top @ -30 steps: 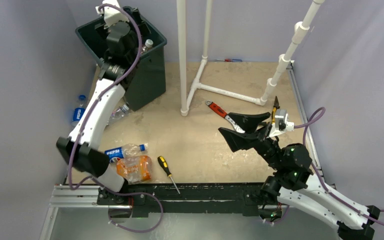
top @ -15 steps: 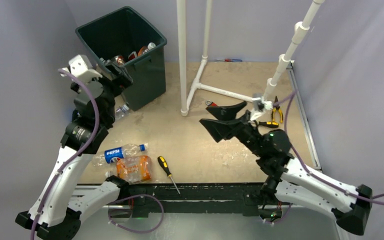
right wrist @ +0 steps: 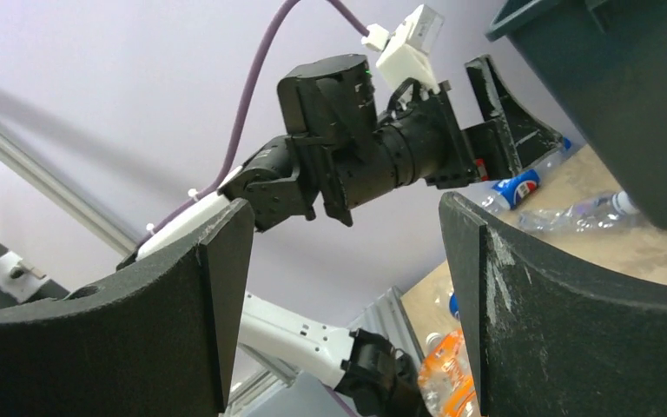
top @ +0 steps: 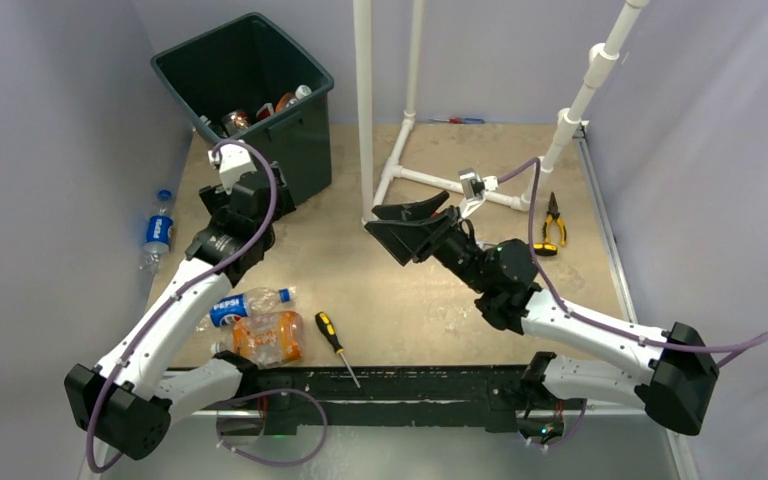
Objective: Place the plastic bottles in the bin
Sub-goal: Pick up the plastic bottle at the center of the board.
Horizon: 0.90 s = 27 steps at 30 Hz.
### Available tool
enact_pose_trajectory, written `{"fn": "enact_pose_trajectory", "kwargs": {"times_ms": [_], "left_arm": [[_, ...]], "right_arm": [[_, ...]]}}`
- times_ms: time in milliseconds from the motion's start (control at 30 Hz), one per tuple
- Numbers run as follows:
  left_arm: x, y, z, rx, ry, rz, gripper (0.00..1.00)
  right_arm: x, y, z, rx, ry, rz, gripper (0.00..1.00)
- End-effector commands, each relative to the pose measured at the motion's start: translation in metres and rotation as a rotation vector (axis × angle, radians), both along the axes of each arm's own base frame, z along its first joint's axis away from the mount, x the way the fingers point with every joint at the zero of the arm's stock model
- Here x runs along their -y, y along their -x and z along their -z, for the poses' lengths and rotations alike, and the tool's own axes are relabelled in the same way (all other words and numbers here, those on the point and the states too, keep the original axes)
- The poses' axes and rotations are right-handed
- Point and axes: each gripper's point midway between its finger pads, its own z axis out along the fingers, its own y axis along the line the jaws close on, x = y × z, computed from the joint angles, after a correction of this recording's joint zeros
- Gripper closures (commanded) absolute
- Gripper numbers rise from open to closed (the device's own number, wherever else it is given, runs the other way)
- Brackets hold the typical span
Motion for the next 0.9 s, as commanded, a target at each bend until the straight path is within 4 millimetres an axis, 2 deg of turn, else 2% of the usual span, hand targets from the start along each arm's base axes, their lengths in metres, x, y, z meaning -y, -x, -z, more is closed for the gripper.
{"fn": "enact_pose_trajectory", "kwargs": {"times_ms": [0,100,167,233,300,467,633,700,767,867], "left_arm": [[-0.013,0.007,0.003,-0.068,-0.076,-0.021,0.01],[-0.027,0.012,0.041,-0.214,-0.066,-0.033,0.01],[-0.053,0.014,0.07,-0.316,0.014,-0.09,0.01],[-0.06,0.016,0.086,-0.359,0.07,-0.115,0.01],[-0.07,0.017,0.092,-0.344,0.08,-0.175,0.01],[-0.094,0.008,0.11,-0.329,0.077,-0.278,0.01],[-0.1,-0.018,0.11,-0.329,0.035,-0.212,0.01],[-0.1,-0.021,0.113,-0.343,0.014,-0.189,0.01],[-0.1,-0.022,0.122,-0.347,0.015,-0.169,0.02],[-0.114,-0.021,0.142,-0.357,0.04,-0.196,0.04]], "right_arm": [[0.001,0.004,-0.028,0.006,-0.068,-0.038,0.2],[0.017,0.0,-0.023,0.035,0.01,0.062,0.2],[0.032,0.004,-0.017,0.048,0.021,0.101,0.19],[0.044,0.01,-0.017,0.051,-0.004,0.113,0.19],[0.051,0.012,-0.014,0.036,-0.019,0.116,0.19],[0.049,0.017,0.003,0.011,-0.009,0.081,0.2],[0.052,0.019,0.004,0.029,0.006,0.09,0.2],[0.052,0.018,0.005,0.041,0.017,0.101,0.2],[0.047,0.015,0.014,0.036,0.041,0.101,0.2],[0.031,0.012,0.028,0.039,0.094,0.065,0.2]]}}
